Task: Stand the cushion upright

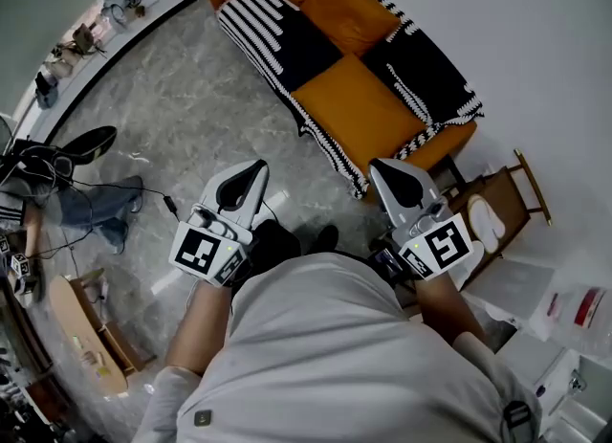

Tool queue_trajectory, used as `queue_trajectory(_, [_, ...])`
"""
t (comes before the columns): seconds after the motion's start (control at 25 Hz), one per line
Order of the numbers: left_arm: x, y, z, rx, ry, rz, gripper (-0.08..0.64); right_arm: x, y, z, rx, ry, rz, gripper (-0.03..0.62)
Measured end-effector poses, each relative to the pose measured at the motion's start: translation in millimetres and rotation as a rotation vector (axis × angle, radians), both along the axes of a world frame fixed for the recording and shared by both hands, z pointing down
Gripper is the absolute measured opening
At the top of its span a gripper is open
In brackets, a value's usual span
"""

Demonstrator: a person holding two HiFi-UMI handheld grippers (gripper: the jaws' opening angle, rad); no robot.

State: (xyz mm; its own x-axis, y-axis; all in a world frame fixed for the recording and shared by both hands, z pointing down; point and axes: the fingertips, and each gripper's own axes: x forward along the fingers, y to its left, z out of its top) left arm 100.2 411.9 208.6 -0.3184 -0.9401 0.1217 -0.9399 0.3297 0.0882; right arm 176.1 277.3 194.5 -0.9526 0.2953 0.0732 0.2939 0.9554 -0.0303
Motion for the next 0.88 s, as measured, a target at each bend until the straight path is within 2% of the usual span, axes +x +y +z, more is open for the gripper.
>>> queue_trajectory(0.32, [-44, -47, 4, 0.010, 0.010, 0.078, 0.003, -36, -33, 7, -0.016, 0.023, 0.056, 0.011])
queue_trajectory(0.64, [-139, -103, 9, 0.039, 0.033, 0.208, 0.003, -124, -70, 8, 0.004, 0.048, 0.152, 0.011])
queue_trajectory(0.88, [-203, -134, 6, 0.037, 0.055, 0.371, 0.003, -182, -96, -3, 0.033, 0.055, 0.308, 0.011])
